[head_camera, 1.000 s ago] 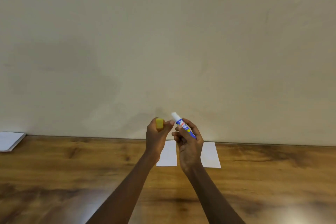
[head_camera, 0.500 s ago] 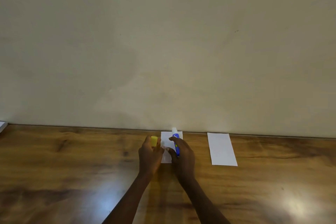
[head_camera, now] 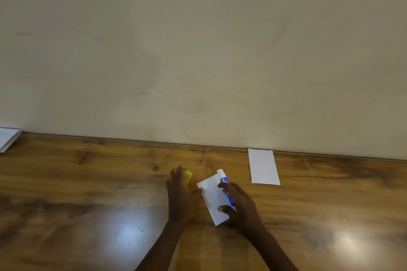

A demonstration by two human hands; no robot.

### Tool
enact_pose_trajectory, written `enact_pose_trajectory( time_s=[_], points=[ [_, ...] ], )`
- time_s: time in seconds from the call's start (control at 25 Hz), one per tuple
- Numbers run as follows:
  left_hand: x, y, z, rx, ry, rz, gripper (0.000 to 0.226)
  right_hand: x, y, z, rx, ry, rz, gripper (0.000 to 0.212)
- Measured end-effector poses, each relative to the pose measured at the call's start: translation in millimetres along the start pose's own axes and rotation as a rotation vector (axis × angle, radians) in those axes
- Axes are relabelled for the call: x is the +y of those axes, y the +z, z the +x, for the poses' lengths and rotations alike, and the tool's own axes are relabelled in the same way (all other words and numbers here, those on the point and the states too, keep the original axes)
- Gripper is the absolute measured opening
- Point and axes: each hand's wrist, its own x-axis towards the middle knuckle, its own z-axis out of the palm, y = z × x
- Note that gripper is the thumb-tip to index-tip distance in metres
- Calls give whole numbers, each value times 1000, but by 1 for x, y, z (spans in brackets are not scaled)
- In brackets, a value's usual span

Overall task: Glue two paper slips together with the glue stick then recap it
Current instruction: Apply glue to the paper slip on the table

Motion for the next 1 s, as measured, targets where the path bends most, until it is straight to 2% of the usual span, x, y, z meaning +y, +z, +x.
enact_pose_trajectory(
  time_s=[0.08, 0.16, 0.36, 0.48, 0.6, 0.72, 0.84, 0.92, 1.0],
  points=[
    [-10, 8, -9, 15, 11, 198, 86, 2, -4, -5, -17, -4, -9, 55],
    [-18, 11, -17, 19, -18, 301, 94, 0, -6, -5, -25, -16, 9, 57],
    [-32, 11, -34, 127, 84, 361, 80, 0, -10, -7, -124, -64, 20, 56],
    [-35, 10, -37, 159, 67, 355, 84, -2, -16, -9, -116, -44, 55, 59],
    [-36, 11, -35, 123, 60, 329, 89, -14, -12, -6, 42, -33, 111, 56],
    [-39, 12, -31, 64, 97, 393, 93, -33, 5, -2, 221, 0, 389, 38],
    [-40, 13, -29, 29, 115, 440, 93, -38, 22, 0, 257, 109, 652, 20],
    [-40, 12, -29, 36, 129, 436, 91, -36, 26, 3, 252, 159, 749, 22],
    [-39, 12, -29, 29, 131, 436, 89, -34, 26, 4, 257, 139, 742, 23]
  ],
)
